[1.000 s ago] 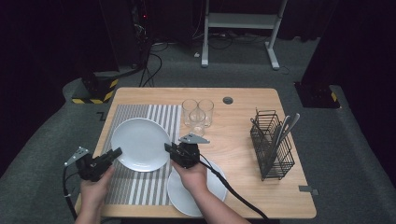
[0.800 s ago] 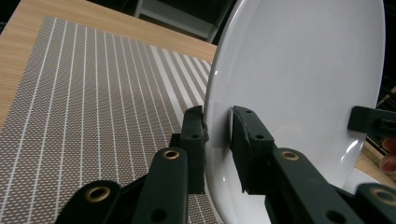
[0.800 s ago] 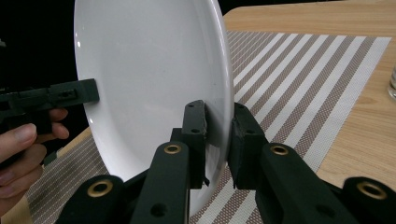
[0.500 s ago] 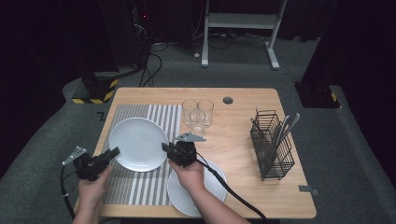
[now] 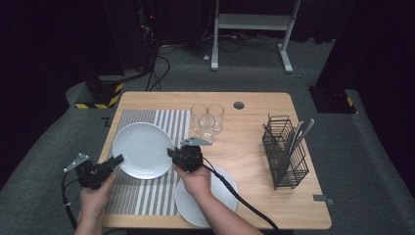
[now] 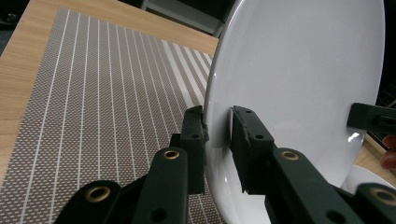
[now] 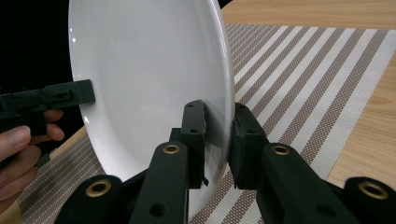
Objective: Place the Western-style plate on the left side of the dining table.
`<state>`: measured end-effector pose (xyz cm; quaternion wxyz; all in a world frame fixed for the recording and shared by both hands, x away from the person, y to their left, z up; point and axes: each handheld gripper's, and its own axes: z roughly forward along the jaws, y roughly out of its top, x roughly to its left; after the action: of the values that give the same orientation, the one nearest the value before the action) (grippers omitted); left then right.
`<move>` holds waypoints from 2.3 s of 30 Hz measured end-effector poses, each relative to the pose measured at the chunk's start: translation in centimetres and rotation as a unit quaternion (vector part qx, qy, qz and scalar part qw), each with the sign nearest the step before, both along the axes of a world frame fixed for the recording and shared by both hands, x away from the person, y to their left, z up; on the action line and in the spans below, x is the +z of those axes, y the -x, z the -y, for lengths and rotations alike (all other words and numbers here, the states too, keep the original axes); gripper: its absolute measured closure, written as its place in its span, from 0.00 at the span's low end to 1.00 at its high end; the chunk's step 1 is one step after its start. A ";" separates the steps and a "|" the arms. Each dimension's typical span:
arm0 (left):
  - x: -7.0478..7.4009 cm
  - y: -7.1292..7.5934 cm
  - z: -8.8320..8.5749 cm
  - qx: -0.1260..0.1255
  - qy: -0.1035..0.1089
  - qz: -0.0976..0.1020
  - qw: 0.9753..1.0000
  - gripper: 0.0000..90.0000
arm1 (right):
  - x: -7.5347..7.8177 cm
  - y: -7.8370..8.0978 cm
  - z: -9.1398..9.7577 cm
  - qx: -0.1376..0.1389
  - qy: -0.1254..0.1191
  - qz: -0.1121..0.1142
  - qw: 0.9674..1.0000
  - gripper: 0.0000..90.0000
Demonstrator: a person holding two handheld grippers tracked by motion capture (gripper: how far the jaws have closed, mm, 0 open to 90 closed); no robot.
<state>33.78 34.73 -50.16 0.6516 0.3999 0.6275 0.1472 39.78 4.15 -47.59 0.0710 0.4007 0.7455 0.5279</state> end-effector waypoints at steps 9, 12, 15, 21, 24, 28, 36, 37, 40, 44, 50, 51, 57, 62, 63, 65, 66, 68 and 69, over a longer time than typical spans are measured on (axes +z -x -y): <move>-0.9 -0.8 0.0 0.003 0.003 -0.017 1.000 0.83 | -0.8 -0.7 -0.3 -0.004 0.009 -0.010 1.000 0.87; -1.1 -0.9 -0.2 0.003 0.003 -0.022 1.000 0.83 | -1.0 -0.8 -0.4 -0.004 0.011 -0.013 1.000 0.87; -1.3 -0.9 -0.2 0.008 0.013 -0.028 1.000 0.83 | -1.2 -0.7 -0.5 -0.004 0.013 -0.018 1.000 0.87; -1.5 -1.0 -0.5 0.008 0.011 -0.032 0.999 0.82 | -1.5 -0.6 -0.8 -0.001 0.016 -0.020 1.000 0.87; -1.7 -1.1 -0.6 0.005 0.007 -0.035 0.999 0.82 | -1.6 -0.7 -0.8 -0.002 0.018 -0.021 1.000 0.86; -2.0 -1.6 -0.5 0.005 0.012 -0.041 0.999 0.82 | -1.7 -1.0 -0.9 -0.007 0.023 -0.023 0.999 0.86; -2.2 -1.9 -0.5 0.008 0.015 -0.046 0.999 0.82 | -2.1 -1.4 -1.1 -0.009 0.033 -0.025 0.999 0.84; -2.2 -1.9 -0.5 0.008 0.015 -0.046 0.999 0.82 | -2.1 -1.4 -1.1 -0.009 0.033 -0.025 0.999 0.84; -2.5 -2.3 -0.5 0.006 0.014 -0.048 0.999 0.82 | -2.3 -1.7 -1.2 -0.010 0.039 -0.028 0.999 0.83; -2.5 -2.4 -0.5 0.009 0.017 -0.051 0.999 0.82 | -2.5 -2.0 -1.3 -0.011 0.045 -0.031 0.998 0.82; -2.8 -2.5 -0.5 0.008 0.009 -0.052 0.999 0.82 | -2.8 -2.4 -1.5 -0.012 0.050 -0.037 0.998 0.80; -2.8 -2.6 -0.5 0.011 0.013 -0.052 0.998 0.82 | -2.9 -2.6 -1.5 -0.012 0.053 -0.039 0.998 0.79; -2.9 -2.8 -0.5 0.015 0.010 -0.057 0.998 0.82 | -3.2 -3.1 -1.8 -0.014 0.058 -0.052 0.997 0.78; -3.0 -2.9 -0.4 0.016 0.002 -0.060 0.998 0.81 | -3.4 -3.5 -1.9 -0.015 0.067 -0.059 0.996 0.76; -3.0 -2.9 -0.4 0.016 0.002 -0.060 0.998 0.81 | -3.4 -3.5 -1.9 -0.015 0.067 -0.059 0.996 0.76; -3.0 -3.0 -0.3 0.020 0.005 -0.061 0.998 0.81 | -3.5 -3.6 -1.9 -0.015 0.070 -0.061 0.996 0.76; -3.0 -3.0 -0.2 0.021 0.002 -0.061 0.998 0.81 | -3.5 -3.7 -1.9 -0.014 0.073 -0.062 0.995 0.76; -3.1 -3.1 -0.2 0.020 0.000 -0.062 0.998 0.81 | -3.5 -3.7 -1.9 -0.015 0.076 -0.063 0.995 0.76; -3.1 -3.1 -0.2 0.019 -0.005 -0.062 0.998 0.81 | -3.6 -3.8 -1.9 -0.016 0.079 -0.064 0.995 0.76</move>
<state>36.90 34.89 -53.27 0.6066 0.3993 0.6736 0.1373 43.54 6.07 -51.14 0.0634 0.4386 0.7812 0.4396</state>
